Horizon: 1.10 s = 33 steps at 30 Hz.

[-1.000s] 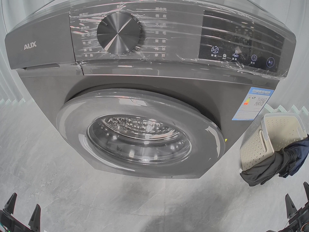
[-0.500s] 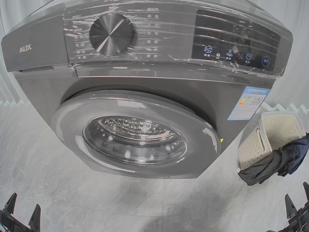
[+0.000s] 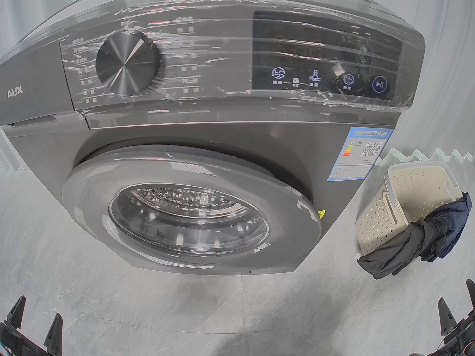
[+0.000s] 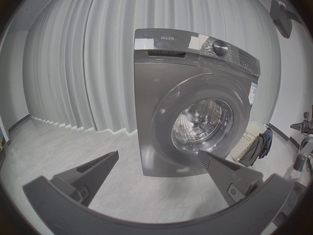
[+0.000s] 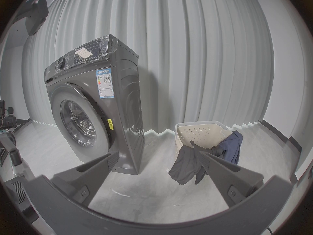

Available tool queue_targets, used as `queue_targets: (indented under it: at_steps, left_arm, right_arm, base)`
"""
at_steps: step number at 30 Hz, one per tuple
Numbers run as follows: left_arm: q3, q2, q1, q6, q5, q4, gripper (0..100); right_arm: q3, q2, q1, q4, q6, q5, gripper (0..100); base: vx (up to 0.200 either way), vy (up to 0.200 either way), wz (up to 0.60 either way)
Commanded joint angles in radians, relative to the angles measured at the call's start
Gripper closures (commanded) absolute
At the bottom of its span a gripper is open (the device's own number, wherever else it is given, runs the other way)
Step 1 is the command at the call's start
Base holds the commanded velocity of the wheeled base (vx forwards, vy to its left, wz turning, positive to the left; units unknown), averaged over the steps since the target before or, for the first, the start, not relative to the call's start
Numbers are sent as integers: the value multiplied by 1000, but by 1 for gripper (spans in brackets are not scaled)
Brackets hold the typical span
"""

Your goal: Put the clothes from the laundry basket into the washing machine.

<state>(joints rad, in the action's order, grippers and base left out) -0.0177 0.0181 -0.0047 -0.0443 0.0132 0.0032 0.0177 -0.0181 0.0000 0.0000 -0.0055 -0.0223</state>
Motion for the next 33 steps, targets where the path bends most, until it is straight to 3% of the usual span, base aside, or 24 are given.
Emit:
queue_targets:
  at_steps: [1,19,28,33]
  left_arm:
    - [15,-13,0,0,1,0,0]
    - [15,-13,0,-2,1,0,0]
    - [15,-13,0,0,1,0,0]
    - [15,-13,0,0,1,0,0]
  right_arm:
    - [-18,17,0,0,-1,-1,0]
    - [-18,17,0,0,-1,-1,0]
    - [-18,17,0,0,-1,-1,0]
    - [-18,15,-3,0,-2,-1,0]
  base:
    - [0,200,0]
    - [0,0,0]
    - [0,200,0]
    - [0,0,0]
